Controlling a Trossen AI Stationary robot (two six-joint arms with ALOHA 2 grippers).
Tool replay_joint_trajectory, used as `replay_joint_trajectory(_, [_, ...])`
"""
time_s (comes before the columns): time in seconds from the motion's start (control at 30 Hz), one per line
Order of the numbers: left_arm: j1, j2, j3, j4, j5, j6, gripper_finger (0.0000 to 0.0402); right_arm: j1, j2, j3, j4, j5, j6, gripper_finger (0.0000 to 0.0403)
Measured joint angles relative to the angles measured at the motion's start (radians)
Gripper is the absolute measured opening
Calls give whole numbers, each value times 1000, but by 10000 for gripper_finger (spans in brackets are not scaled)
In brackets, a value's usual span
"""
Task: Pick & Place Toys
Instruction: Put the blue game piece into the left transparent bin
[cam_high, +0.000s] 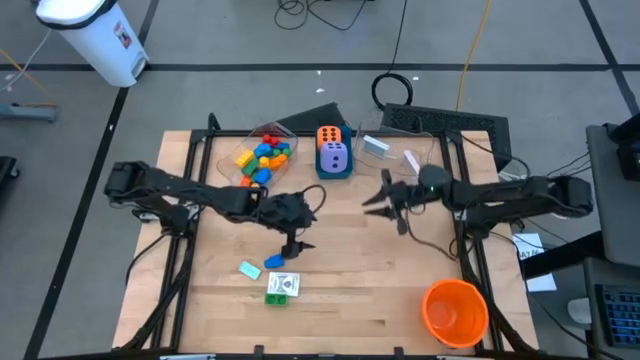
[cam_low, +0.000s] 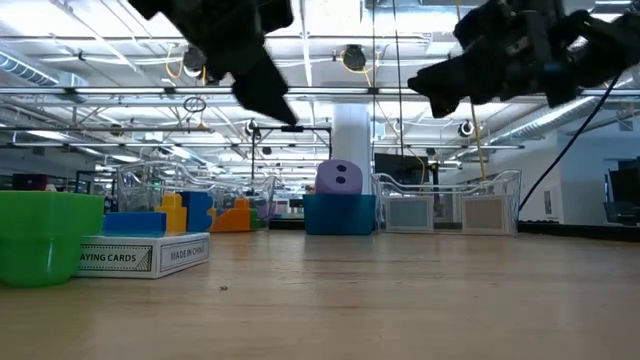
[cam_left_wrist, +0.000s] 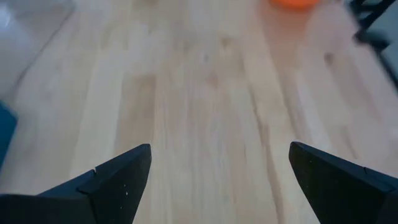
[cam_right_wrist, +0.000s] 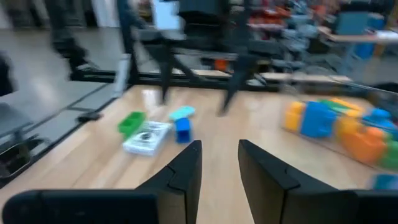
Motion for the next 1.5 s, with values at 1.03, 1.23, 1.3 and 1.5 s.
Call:
replay_joint_trajectory(1.03, [-330,-11,-98,-436,-361,-751,388,409,521,-87,638,363,126,100])
replay_joint_trajectory(1.23, [-332,-10,-205,-296,-298,-786,388,440,521,-87,630,364,135,100])
replay_joint_trajectory(1.3, [-332,-10,-221,-262,-298,-790,388,448,521,-87,626,368,135,100])
replay_joint_trajectory(1.5, [-333,30,-235,-232,-301,-748,388,470,521,-87,592,454,132,100])
